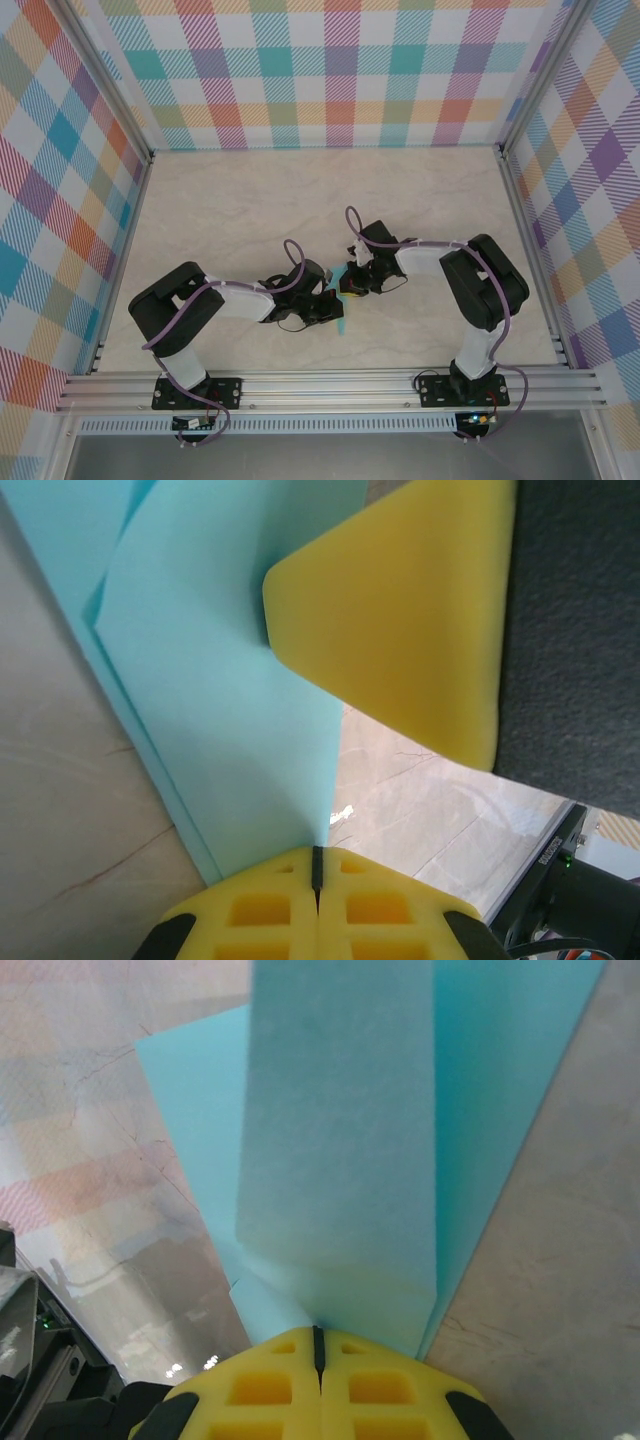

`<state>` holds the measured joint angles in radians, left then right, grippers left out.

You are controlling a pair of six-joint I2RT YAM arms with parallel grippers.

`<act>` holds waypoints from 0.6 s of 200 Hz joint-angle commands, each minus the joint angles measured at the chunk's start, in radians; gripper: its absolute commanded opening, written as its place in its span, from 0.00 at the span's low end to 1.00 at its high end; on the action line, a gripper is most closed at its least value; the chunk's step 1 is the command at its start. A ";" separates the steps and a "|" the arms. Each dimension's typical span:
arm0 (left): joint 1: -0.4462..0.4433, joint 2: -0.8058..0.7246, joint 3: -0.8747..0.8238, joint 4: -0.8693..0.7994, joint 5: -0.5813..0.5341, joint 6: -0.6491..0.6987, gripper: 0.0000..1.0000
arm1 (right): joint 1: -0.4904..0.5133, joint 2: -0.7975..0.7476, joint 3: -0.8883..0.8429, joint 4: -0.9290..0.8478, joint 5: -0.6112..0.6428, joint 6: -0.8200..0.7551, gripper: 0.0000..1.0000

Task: Fold a paper plane with a square sheet of paper (fold left side to right side)
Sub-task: Fold the wing for the fifth time at the center of the table.

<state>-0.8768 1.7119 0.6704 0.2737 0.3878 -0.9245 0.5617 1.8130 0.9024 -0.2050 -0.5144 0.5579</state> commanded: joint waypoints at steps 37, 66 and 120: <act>-0.016 0.029 -0.035 -0.090 -0.032 -0.007 0.02 | -0.041 0.036 -0.001 0.073 0.171 -0.160 0.01; -0.016 0.029 -0.035 -0.090 -0.033 -0.007 0.02 | -0.052 0.036 0.015 0.092 0.193 -0.166 0.02; -0.016 0.030 -0.040 -0.085 -0.031 -0.007 0.02 | -0.089 0.067 0.037 0.141 0.192 -0.170 0.02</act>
<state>-0.8764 1.7119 0.6701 0.2955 0.3374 -0.9272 0.5289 1.8252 0.9070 -0.1680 -0.5137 0.4278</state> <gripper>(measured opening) 0.044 0.044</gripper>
